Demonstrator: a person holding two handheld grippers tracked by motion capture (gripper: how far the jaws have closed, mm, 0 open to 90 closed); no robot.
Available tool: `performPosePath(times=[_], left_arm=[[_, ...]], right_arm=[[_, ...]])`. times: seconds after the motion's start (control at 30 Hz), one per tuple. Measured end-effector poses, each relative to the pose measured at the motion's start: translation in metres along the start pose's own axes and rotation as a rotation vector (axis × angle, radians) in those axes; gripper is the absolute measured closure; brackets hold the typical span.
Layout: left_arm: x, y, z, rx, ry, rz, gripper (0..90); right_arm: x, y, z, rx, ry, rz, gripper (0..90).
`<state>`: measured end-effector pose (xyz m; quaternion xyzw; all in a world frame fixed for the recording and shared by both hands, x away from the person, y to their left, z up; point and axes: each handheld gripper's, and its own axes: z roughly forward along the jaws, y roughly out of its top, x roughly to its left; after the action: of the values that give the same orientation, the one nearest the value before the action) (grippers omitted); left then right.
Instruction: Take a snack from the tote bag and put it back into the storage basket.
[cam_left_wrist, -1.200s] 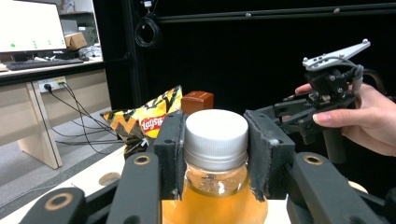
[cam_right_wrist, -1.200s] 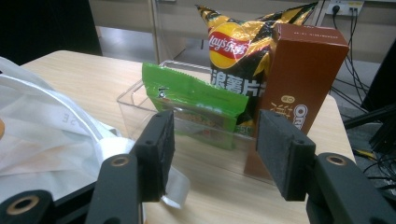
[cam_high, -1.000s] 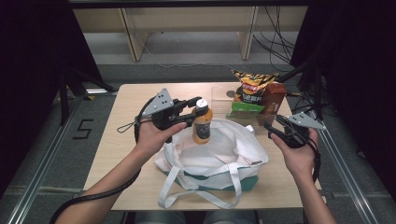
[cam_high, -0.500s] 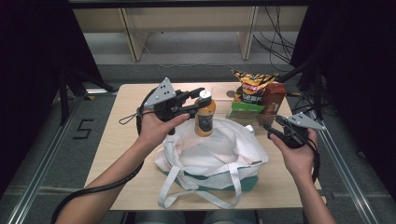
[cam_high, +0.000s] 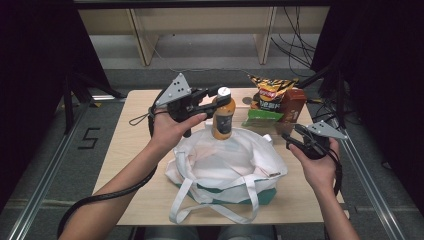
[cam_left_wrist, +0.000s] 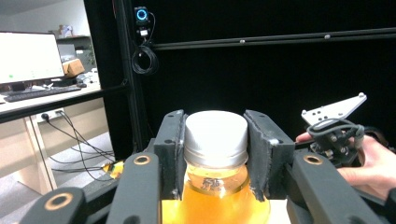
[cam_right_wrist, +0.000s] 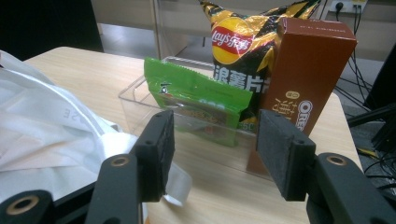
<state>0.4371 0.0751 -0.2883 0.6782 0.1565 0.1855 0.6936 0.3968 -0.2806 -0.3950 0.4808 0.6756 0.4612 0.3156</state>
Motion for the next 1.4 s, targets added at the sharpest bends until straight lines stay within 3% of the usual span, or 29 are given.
performPosePath(times=[0.07,0.17,0.67,0.9,1.1,1.4], left_arm=[[0.001,0.003,0.001,-0.003,-0.001,0.007,59.3],[0.002,0.006,0.004,-0.007,-0.002,0.011,59.4],[0.021,0.014,0.020,-0.031,-0.008,0.007,59.3],[0.026,0.014,0.031,-0.027,-0.004,-0.001,59.4],[0.032,0.011,0.041,-0.021,0.000,-0.014,59.3],[0.045,0.006,0.053,-0.006,0.020,-0.023,59.3]], right_arm=[[-0.002,0.000,0.001,-0.011,-0.001,-0.026,47.7],[0.001,0.000,0.000,-0.001,0.001,0.010,47.6],[0.000,-0.002,0.001,-0.008,-0.002,0.000,47.6],[-0.002,-0.002,0.001,-0.004,0.008,-0.013,47.7],[0.001,-0.003,0.001,-0.005,-0.004,0.037,47.7],[0.000,-0.003,0.000,0.018,0.003,0.021,47.6]])
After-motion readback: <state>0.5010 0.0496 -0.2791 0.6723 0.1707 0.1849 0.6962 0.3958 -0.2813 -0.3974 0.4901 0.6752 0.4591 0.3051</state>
